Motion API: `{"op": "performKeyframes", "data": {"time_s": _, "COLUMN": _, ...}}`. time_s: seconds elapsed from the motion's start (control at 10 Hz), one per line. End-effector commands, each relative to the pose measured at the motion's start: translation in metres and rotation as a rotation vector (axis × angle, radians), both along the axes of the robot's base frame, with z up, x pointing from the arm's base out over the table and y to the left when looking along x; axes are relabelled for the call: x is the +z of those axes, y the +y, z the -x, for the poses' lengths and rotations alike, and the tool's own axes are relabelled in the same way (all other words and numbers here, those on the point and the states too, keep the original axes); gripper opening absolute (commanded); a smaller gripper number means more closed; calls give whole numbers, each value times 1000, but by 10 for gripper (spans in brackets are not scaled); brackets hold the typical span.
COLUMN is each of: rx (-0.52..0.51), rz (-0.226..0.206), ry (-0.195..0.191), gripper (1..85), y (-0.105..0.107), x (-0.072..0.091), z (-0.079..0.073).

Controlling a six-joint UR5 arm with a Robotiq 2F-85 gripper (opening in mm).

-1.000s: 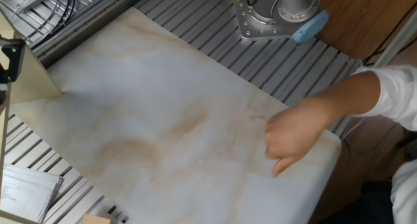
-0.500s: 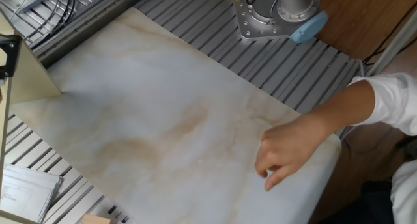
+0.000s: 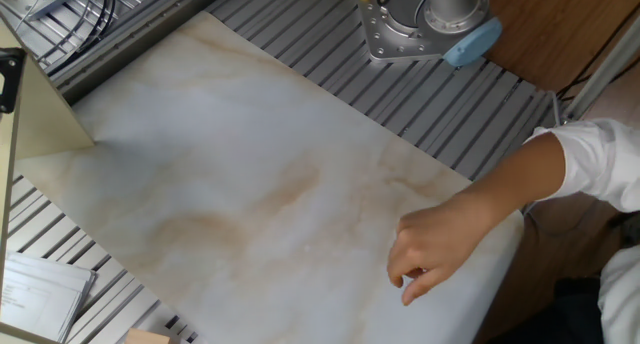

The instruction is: Put the object on the shelf

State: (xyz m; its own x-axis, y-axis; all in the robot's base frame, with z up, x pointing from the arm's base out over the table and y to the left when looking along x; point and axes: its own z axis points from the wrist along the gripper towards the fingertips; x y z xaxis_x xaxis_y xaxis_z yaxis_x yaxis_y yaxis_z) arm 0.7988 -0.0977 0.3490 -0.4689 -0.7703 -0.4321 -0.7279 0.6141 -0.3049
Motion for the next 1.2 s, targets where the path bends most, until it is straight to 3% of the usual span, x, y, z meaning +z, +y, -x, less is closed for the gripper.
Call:
{"op": "performKeyframes", "data": {"time_s": 0.0, "rx": 16, "rz": -9, "ry": -4, "gripper": 13, "y": -1, "x": 2, "z": 2}}
{"op": "performKeyframes", "data": {"time_s": 0.1, "rx": 6, "rz": -19, "ry": 9, "gripper": 13, "y": -1, "x": 1, "z": 5}}
{"op": "performKeyframes", "data": {"time_s": 0.2, "rx": -28, "rz": -64, "ry": 41, "gripper": 13, "y": 5, "x": -1, "z": 11}}
{"op": "performKeyframes", "data": {"time_s": 0.3, "rx": -34, "rz": -60, "ry": 46, "gripper": 13, "y": 3, "x": -1, "z": 11}}
{"op": "performKeyframes", "data": {"time_s": 0.8, "rx": 12, "rz": -32, "ry": -44, "gripper": 13, "y": 2, "x": 9, "z": -6}}
{"op": "performKeyframes", "data": {"time_s": 0.9, "rx": 19, "rz": -19, "ry": -51, "gripper": 13, "y": 1, "x": 9, "z": -7}}
{"op": "performKeyframes", "data": {"time_s": 1.1, "rx": 18, "rz": -18, "ry": -14, "gripper": 13, "y": 0, "x": 5, "z": 1}}
